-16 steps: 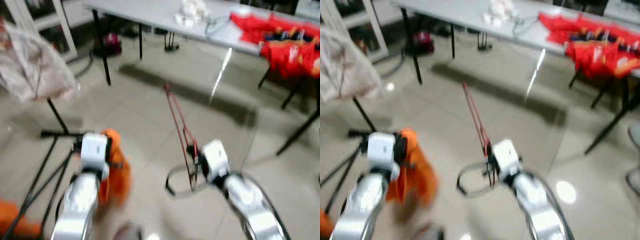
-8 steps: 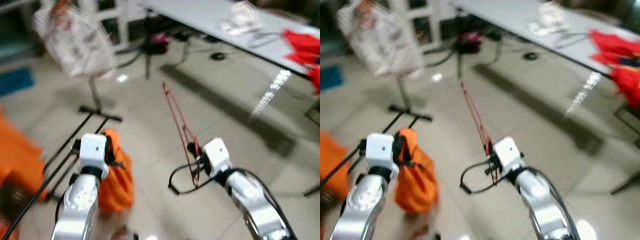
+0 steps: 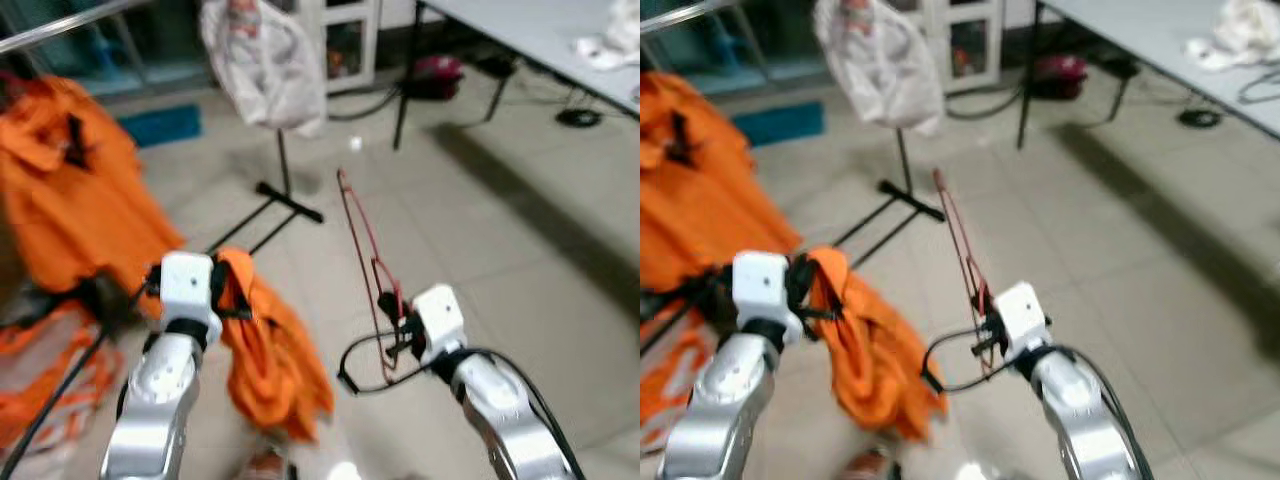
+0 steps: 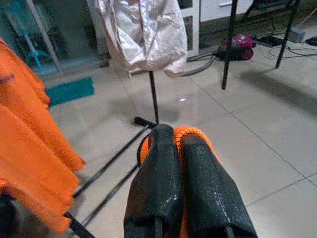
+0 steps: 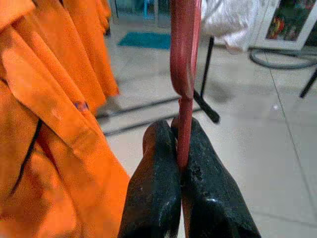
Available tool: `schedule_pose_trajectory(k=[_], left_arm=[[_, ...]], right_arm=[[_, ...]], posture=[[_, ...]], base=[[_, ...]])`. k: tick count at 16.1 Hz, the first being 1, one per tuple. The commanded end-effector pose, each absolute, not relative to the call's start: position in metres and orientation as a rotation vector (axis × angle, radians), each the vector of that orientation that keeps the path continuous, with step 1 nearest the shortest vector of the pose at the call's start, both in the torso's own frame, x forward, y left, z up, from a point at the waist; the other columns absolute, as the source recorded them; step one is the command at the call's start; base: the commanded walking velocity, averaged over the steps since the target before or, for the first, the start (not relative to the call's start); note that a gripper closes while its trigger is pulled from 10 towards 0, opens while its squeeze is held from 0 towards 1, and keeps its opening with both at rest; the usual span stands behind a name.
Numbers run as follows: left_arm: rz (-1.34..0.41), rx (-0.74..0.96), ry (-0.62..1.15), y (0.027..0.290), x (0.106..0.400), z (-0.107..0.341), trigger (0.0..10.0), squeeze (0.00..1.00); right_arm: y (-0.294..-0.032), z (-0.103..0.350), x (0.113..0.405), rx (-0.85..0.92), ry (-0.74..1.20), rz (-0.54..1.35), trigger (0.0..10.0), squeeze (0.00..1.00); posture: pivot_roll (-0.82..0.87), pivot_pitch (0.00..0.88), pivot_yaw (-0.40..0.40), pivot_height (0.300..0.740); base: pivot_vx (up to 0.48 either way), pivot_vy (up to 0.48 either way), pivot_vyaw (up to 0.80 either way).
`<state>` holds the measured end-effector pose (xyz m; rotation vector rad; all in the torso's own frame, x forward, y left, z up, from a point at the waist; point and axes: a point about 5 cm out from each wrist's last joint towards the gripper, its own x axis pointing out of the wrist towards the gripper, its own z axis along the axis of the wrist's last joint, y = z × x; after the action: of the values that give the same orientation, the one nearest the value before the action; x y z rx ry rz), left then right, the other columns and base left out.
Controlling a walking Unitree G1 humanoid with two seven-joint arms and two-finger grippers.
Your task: Hang hanger
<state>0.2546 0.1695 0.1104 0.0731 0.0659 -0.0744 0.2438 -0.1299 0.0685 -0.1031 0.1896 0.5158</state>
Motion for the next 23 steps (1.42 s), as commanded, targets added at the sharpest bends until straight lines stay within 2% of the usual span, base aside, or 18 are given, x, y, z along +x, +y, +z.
schedule_pose_trajectory(k=[1, 3, 5, 9, 12, 15, 17, 21, 23], left_arm=[[-0.075, 0.094, 0.036, 0.176, 0.257, 0.119, 10.0, 0.0], [-0.087, 0.1, 0.031, 0.174, 0.257, 0.121, 10.0, 0.0], [-0.061, 0.148, 0.019, 0.175, 0.257, 0.123, 10.0, 0.0], [-0.009, 0.161, 0.014, 0.176, 0.25, 0.122, 10.0, 0.0], [0.03, 0.12, 0.042, 0.179, 0.247, 0.118, 10.0, 0.0], [0.047, 0.073, 0.057, 0.183, 0.248, 0.117, 10.0, 0.0], [0.064, 0.219, 0.031, 0.184, 0.249, 0.122, 10.0, 0.0], [0.039, 0.207, 0.05, 0.181, 0.254, 0.122, 10.0, 0.0], [-0.063, 0.204, 0.111, 0.171, 0.261, 0.117, 10.0, 0.0]], right_arm=[[-0.128, 0.074, 0.242, -0.078, 0.162, 0.519, 10.0, 0.0], [-0.132, 0.075, 0.241, -0.161, 0.149, 0.548, 10.0, 0.0], [-0.13, 0.077, 0.242, -0.168, 0.137, 0.575, 10.0, 0.0], [-0.121, 0.082, 0.247, -0.218, 0.11, 0.672, 10.0, 0.0], [-0.121, 0.084, 0.253, -0.224, 0.105, 0.686, 10.0, 0.0], [-0.126, 0.082, 0.26, -0.235, 0.134, 0.658, 10.0, 0.0], [-0.132, 0.084, 0.264, -0.213, 0.123, 0.612, 10.0, 0.0], [-0.134, 0.085, 0.264, -0.21, 0.109, 0.54, 10.0, 0.0], [-0.143, 0.086, 0.268, -0.177, 0.115, 0.422, 10.0, 0.0]], posture=[[0.02, 0.097, 0.084, 0.74], [0.02, 0.095, 0.084, 0.74], [0.02, 0.09, 0.07, 0.74], [0.04, 0.075, 0.013, 0.74], [0.05, 0.074, 0.0, 0.74], [0.05, 0.078, -0.002, 0.74], [0.05, 0.079, 0.003, 0.74], [0.04, 0.087, 0.027, 0.74], [0.04, 0.091, 0.046, 0.74]], base=[[0.0, 0.48, 0.0], [0.0, 0.48, 0.4], [0.0, 0.0, 0.8], [0.0, -0.48, 0.8], [0.0, -0.48, 0.8], [0.0, 0.48, 0.27], [0.0, 0.0, 0.0], [0.0, -0.48, 0.6], [0.0, -0.24, 0.4]])
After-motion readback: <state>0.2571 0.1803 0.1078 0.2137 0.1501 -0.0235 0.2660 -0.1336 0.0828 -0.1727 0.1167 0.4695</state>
